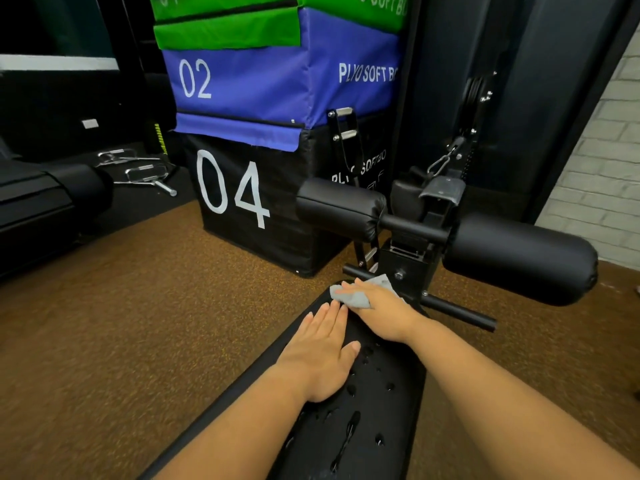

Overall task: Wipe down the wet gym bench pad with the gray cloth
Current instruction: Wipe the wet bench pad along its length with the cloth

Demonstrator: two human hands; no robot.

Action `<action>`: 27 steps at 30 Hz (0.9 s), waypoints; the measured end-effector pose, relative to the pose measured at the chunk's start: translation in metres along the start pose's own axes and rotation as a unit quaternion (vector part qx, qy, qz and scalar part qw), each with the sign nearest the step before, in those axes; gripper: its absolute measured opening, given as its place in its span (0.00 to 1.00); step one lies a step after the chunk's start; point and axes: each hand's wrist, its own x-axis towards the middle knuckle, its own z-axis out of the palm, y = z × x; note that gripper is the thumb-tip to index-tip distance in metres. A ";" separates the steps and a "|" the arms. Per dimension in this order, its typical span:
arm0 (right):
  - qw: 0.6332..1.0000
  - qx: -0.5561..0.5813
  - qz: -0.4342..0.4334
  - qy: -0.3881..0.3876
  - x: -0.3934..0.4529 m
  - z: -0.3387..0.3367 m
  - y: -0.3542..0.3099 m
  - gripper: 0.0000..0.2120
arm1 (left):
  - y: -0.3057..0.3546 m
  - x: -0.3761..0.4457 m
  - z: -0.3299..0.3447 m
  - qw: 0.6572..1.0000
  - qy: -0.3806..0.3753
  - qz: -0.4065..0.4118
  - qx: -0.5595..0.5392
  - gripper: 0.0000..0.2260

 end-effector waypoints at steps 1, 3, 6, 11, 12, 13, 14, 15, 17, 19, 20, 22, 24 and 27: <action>1.000 0.009 0.006 0.013 -0.001 -0.001 0.006 0.36 | 0.000 0.000 -0.001 1.000 0.000 -0.001 -0.004 0.28; 1.000 0.003 0.010 0.013 -0.003 0.001 0.021 0.42 | 0.000 0.000 -0.001 1.000 -0.001 -0.003 -0.006 0.29; 1.000 -0.024 -0.007 0.002 -0.011 0.004 0.025 0.34 | 0.000 -0.001 -0.002 1.000 -0.006 -0.008 -0.008 0.29; 0.998 -0.006 -0.056 0.016 -0.040 0.003 0.017 0.18 | -0.001 0.000 -0.003 1.000 -0.016 -0.011 -0.020 0.29; 0.998 -0.014 -0.063 0.018 -0.048 0.002 0.016 0.18 | -0.001 0.000 -0.003 0.999 -0.018 -0.012 -0.024 0.29; 0.997 -0.014 -0.071 0.016 -0.057 0.002 0.014 0.18 | -0.001 0.000 -0.003 0.999 -0.019 -0.013 -0.026 0.29; 0.996 -0.011 -0.084 0.015 -0.066 0.001 0.012 0.18 | -0.001 0.000 -0.003 0.999 -0.020 -0.014 -0.026 0.29; 0.996 0.000 -0.085 0.011 -0.075 0.002 0.013 0.17 | -0.001 0.000 -0.003 0.999 -0.021 -0.015 -0.025 0.29; 0.996 0.034 -0.080 -0.009 -0.088 -0.001 0.013 0.16 | 0.000 0.000 -0.003 0.999 -0.024 -0.017 -0.023 0.29; 0.995 0.064 -0.066 -0.033 -0.091 -0.008 0.014 0.14 | 0.001 0.001 -0.004 0.999 -0.023 -0.021 -0.019 0.29; 0.995 0.079 -0.049 -0.023 -0.089 -0.013 0.016 0.13 | 0.001 0.000 -0.004 0.999 -0.023 -0.021 -0.021 0.28; 0.991 0.122 0.007 0.058 -0.087 -0.030 0.013 0.13 | 0.000 0.001 -0.004 0.999 -0.026 -0.022 -0.029 0.28; 0.974 0.119 0.066 0.180 -0.079 -0.040 0.020 0.13 | 0.000 0.001 -0.004 0.999 -0.029 -0.023 -0.035 0.28; 0.982 0.022 0.077 0.169 -0.066 -0.030 0.028 0.17 | 0.002 0.001 -0.007 0.999 -0.034 -0.027 -0.032 0.27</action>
